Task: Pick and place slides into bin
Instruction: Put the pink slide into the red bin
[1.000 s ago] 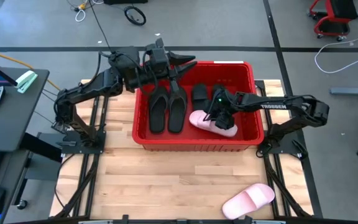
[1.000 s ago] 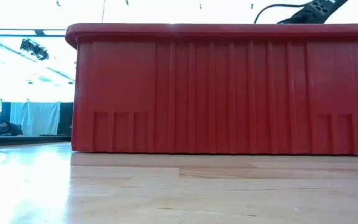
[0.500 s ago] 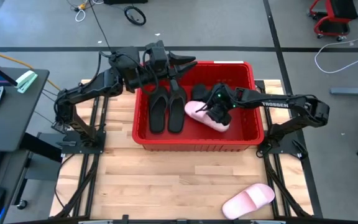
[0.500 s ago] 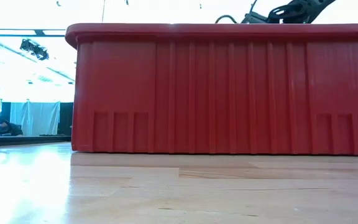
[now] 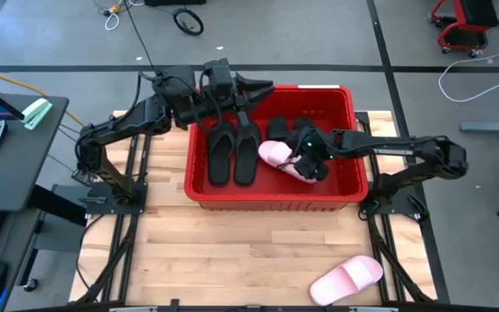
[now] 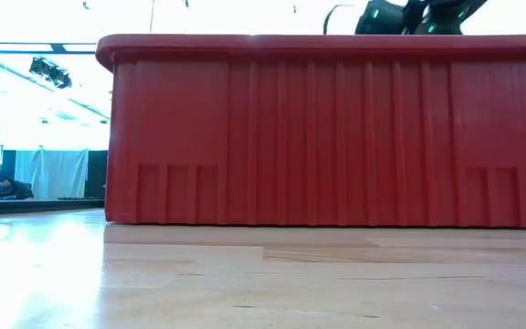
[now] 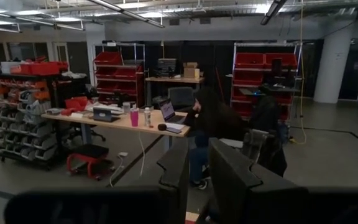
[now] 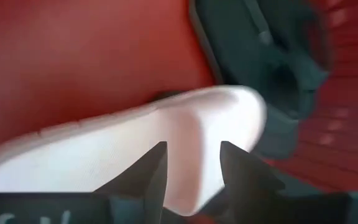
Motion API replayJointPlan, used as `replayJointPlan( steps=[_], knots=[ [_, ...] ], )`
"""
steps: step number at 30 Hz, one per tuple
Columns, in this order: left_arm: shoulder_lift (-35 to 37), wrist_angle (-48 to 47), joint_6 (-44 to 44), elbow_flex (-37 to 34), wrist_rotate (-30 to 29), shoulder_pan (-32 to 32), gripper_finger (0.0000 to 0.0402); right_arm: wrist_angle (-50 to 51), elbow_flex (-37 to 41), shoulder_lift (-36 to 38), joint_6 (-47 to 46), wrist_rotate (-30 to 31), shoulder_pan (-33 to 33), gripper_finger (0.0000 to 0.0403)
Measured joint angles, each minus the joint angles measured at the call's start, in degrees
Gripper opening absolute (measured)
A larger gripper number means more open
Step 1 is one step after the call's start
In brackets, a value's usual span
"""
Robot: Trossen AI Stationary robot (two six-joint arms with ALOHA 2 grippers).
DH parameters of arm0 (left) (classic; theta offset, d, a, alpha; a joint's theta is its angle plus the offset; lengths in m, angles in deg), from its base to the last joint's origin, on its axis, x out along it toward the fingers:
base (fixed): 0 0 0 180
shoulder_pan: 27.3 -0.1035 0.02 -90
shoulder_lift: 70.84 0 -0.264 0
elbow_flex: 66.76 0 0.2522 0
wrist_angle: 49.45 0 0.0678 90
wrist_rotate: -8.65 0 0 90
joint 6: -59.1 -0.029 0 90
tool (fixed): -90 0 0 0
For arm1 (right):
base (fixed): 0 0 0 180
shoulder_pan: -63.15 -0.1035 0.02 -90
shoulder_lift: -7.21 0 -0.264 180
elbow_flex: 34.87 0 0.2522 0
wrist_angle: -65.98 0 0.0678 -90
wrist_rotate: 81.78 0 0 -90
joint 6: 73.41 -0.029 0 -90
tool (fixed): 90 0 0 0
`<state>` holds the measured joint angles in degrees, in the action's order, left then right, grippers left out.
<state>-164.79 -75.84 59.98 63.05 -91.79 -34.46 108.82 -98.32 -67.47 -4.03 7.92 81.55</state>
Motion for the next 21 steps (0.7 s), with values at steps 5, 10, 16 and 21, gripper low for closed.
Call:
replayJointPlan(
  steps=[5, 10, 16, 21],
  knots=[
    [0.0, -1.1, 0.0, 0.0, 0.0, 0.0, 0.0060, 0.0, 0.0, 8.9, -6.2, 4.4, -5.1, 0.0145],
    [0.0, -8.4, -0.1, 0.0, 3.2, 0.0, 0.0064, 0.0, 0.0, 19.8, -24.1, 6.8, -10.5, 0.0142],
    [-1.5, -16.0, -1.6, -0.1, 8.1, 2.8, 0.0085, -3.3, -0.1, 30.6, -51.7, 6.2, -18.6, 0.0142],
    [-4.3, -15.9, -4.2, 0.0, 8.8, 8.4, 0.0105, -16.9, -0.1, 36.6, -69.9, -0.1, -25.4, 0.0141]
  ],
)
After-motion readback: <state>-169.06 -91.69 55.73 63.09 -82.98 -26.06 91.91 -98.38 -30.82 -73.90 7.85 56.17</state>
